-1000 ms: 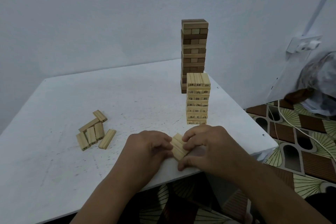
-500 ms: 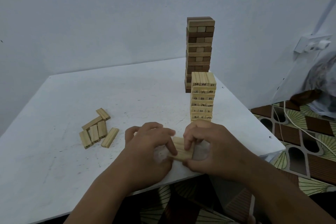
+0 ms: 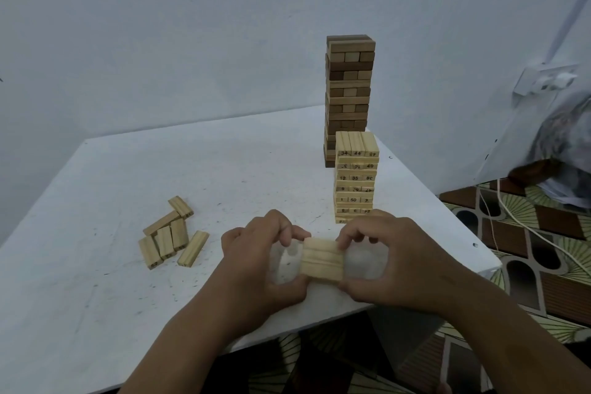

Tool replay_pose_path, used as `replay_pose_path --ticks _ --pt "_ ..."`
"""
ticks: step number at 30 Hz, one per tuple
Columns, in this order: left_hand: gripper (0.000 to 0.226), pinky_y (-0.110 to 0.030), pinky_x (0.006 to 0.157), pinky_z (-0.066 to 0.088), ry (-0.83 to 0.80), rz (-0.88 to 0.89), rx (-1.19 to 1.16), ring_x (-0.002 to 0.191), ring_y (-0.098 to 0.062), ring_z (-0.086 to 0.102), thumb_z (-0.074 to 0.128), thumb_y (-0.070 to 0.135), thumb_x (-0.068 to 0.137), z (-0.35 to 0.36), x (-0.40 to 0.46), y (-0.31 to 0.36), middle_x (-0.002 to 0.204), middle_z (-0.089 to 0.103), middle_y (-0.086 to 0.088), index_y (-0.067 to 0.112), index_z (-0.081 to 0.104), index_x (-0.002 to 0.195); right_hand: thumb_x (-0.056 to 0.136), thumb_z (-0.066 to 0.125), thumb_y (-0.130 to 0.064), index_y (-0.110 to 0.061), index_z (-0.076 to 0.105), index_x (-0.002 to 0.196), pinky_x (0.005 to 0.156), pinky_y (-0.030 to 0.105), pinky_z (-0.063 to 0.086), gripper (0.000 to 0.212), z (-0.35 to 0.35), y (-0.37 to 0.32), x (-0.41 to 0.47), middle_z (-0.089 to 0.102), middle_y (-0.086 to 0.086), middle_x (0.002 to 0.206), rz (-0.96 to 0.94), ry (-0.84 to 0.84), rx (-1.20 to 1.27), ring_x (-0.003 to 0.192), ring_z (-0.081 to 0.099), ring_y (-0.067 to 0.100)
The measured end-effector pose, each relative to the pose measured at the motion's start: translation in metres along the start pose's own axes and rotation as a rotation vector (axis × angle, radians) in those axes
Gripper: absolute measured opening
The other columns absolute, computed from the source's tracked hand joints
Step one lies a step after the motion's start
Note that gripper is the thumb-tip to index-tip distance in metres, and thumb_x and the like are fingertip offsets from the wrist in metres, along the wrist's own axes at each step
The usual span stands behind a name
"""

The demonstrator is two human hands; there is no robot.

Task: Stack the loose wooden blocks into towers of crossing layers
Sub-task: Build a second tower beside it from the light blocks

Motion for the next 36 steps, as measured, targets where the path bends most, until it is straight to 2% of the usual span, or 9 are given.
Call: replay_pose_path --ticks 4,7,10,13,19,23,26,30,36 --pt "0.053 -0.015 0.081 0.044 0.140 -0.057 -0.199 0.110 -0.002 0.061 0.083 0.023 0.068 -0.017 0.010 0.015 0.110 0.069 0.022 0.032 0.034 0.086 0.061 0.079 -0.044 -0.036 0.054 0.094 0.072 0.012 0.044 0.042 -0.026 -0.021 -0.002 0.065 -0.018 0.101 -0.038 0.242 0.148 0.101 0.057 0.003" --pt "0.050 -0.019 0.087 0.040 0.220 -0.027 -0.271 0.118 -0.004 0.056 0.075 0.037 0.067 -0.026 0.024 0.032 0.115 0.068 0.023 0.028 0.033 0.092 0.066 0.086 -0.026 -0.029 0.051 0.095 0.074 0.022 0.051 0.045 -0.044 -0.032 0.002 0.064 -0.028 0.110 -0.074 0.432 0.200 0.108 0.059 0.000" --pt "0.048 -0.020 0.093 0.038 0.265 -0.025 -0.302 0.122 -0.003 0.052 0.071 0.033 0.072 -0.027 0.041 0.044 0.117 0.066 0.028 0.030 0.032 0.099 0.070 0.086 -0.010 -0.011 0.055 0.106 0.075 0.010 0.047 0.048 -0.056 -0.032 0.009 0.059 -0.036 0.109 -0.109 0.542 0.238 0.107 0.058 0.000" --pt "0.048 -0.026 0.096 0.038 0.296 -0.046 -0.323 0.123 0.001 0.049 0.070 0.034 0.079 -0.022 0.057 0.052 0.117 0.063 0.034 0.035 0.031 0.106 0.075 0.081 -0.015 0.001 0.056 0.114 0.080 0.005 0.043 0.049 -0.064 -0.028 0.017 0.051 -0.045 0.110 -0.126 0.603 0.212 0.106 0.054 -0.001" --pt "0.049 -0.022 0.096 0.036 0.317 -0.166 -0.430 0.120 -0.001 0.048 0.066 0.035 0.087 -0.004 0.088 0.054 0.120 0.061 0.035 0.048 0.027 0.114 0.084 0.071 -0.011 -0.022 0.043 0.109 0.086 0.010 0.046 0.039 -0.067 -0.006 0.034 0.067 -0.016 0.120 -0.053 0.590 0.451 0.119 0.055 0.006" --pt "0.047 0.003 0.069 0.039 0.325 -0.209 -0.462 0.094 0.033 0.045 0.065 0.034 0.089 0.006 0.105 0.056 0.116 0.060 0.037 0.046 0.029 0.117 0.086 0.070 -0.017 -0.027 0.042 0.110 0.100 0.029 0.043 0.038 -0.066 0.012 0.044 0.066 -0.023 0.120 0.026 0.597 0.453 0.121 0.054 0.006" --pt "0.048 0.010 0.056 0.032 0.334 -0.246 -0.481 0.078 0.038 0.043 0.065 0.030 0.090 0.010 0.111 0.056 0.112 0.058 0.035 0.040 0.029 0.121 0.086 0.070 -0.023 -0.031 0.041 0.111 0.093 0.020 0.039 0.039 -0.063 0.020 0.049 0.064 -0.029 0.119 0.075 0.596 0.444 0.120 0.052 0.003" --pt "0.051 0.005 0.054 0.036 0.334 -0.290 -0.502 0.082 0.030 0.050 0.065 0.034 0.089 0.015 0.114 0.050 0.124 0.058 0.031 0.045 0.028 0.124 0.087 0.070 -0.023 -0.033 0.041 0.112 0.084 0.001 0.036 0.040 -0.061 0.026 0.053 0.061 -0.038 0.115 0.115 0.581 0.421 0.118 0.050 -0.004" --pt "0.054 0.007 0.051 0.034 0.322 -0.326 -0.508 0.085 0.018 0.056 0.067 0.030 0.089 0.020 0.115 0.043 0.126 0.058 0.028 0.047 0.030 0.124 0.086 0.072 -0.021 -0.035 0.042 0.111 0.083 0.003 0.039 0.041 -0.058 0.030 0.052 0.064 -0.034 0.115 0.148 0.599 0.408 0.116 0.052 -0.003"
Point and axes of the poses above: each hand's wrist, its own x-axis towards the middle knuckle, its own z-axis out of the palm, y = z × x, the point moved 4 cm from there along x, towards the middle knuckle
